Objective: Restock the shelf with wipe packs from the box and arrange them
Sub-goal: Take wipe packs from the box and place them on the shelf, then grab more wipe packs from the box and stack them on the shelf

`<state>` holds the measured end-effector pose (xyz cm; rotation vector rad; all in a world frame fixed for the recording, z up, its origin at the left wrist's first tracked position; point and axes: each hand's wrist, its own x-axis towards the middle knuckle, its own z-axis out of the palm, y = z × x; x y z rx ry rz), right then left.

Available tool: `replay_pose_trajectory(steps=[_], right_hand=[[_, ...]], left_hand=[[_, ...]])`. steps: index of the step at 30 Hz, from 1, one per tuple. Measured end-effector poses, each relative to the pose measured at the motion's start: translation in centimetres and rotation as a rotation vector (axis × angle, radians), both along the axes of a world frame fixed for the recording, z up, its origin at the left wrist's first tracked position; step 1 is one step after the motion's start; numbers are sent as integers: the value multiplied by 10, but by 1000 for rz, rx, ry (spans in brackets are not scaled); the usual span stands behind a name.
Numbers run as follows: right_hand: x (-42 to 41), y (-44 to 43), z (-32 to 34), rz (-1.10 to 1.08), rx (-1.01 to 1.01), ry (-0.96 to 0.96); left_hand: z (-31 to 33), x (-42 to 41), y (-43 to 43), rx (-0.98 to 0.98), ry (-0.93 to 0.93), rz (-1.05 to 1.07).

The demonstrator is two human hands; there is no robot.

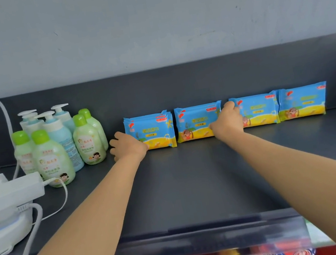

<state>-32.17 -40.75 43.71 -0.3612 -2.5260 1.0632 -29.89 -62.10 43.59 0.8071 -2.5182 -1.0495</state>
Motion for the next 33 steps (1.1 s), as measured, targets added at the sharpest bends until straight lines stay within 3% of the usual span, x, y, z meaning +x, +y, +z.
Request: replay_pose_trajectory(steps=[4, 12, 21, 28, 33], right_hand=[[12, 6, 13, -7, 34, 72], [63, 57, 28, 128, -13, 235], [198, 247, 3, -200, 82, 242], [338, 369, -68, -601, 45, 102], [402, 438, -155, -680, -18, -200]], left_hand=[[19, 15, 20, -109, 79, -12], [55, 72, 128, -226, 281, -582], [39, 146, 336, -138, 325, -1204], [-26, 237, 493, -223, 12, -1692], [-105, 275, 578, -319, -306, -1777]])
